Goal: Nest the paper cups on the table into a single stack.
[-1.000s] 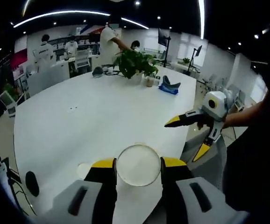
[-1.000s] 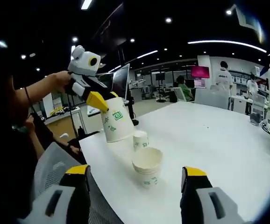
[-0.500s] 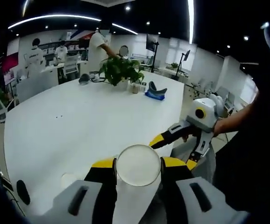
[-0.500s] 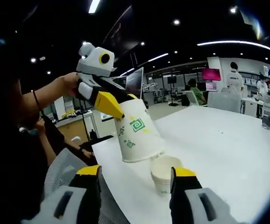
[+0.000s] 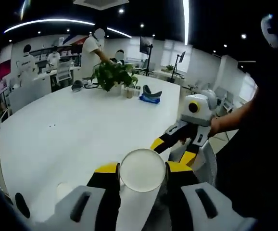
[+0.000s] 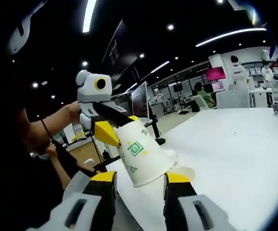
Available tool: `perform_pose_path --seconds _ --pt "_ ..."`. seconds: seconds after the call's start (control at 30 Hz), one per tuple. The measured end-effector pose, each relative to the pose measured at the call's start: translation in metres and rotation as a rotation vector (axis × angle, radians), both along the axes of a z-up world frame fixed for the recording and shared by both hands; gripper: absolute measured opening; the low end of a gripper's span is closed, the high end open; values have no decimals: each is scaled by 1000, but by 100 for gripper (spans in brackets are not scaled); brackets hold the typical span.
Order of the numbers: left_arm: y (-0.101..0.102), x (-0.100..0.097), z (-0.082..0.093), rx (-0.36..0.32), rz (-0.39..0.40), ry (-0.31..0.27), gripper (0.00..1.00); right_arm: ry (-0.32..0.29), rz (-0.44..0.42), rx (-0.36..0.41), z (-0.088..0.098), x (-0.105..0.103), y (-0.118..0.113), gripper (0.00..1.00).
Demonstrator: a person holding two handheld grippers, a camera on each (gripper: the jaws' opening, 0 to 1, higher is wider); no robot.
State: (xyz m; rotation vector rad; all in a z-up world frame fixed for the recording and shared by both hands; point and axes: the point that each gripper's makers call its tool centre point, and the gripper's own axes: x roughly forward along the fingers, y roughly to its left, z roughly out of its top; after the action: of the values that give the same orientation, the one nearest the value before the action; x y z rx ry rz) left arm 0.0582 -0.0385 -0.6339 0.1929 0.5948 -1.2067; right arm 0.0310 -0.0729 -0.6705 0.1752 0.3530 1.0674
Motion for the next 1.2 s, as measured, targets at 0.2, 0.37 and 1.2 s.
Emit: perform_pose_path --seconds 0.2,0.37,1.2 --pt "5 -6 -13 13 -9 23 34 27 -1 23 -1 0 -2 34" --pt "6 -11 -21 12 -14 42 34 45 -3 55 3 1 -6 30" --pt "1 -32 -32 -97 -82 78 34 126 91 275 41 -9 -5 2"
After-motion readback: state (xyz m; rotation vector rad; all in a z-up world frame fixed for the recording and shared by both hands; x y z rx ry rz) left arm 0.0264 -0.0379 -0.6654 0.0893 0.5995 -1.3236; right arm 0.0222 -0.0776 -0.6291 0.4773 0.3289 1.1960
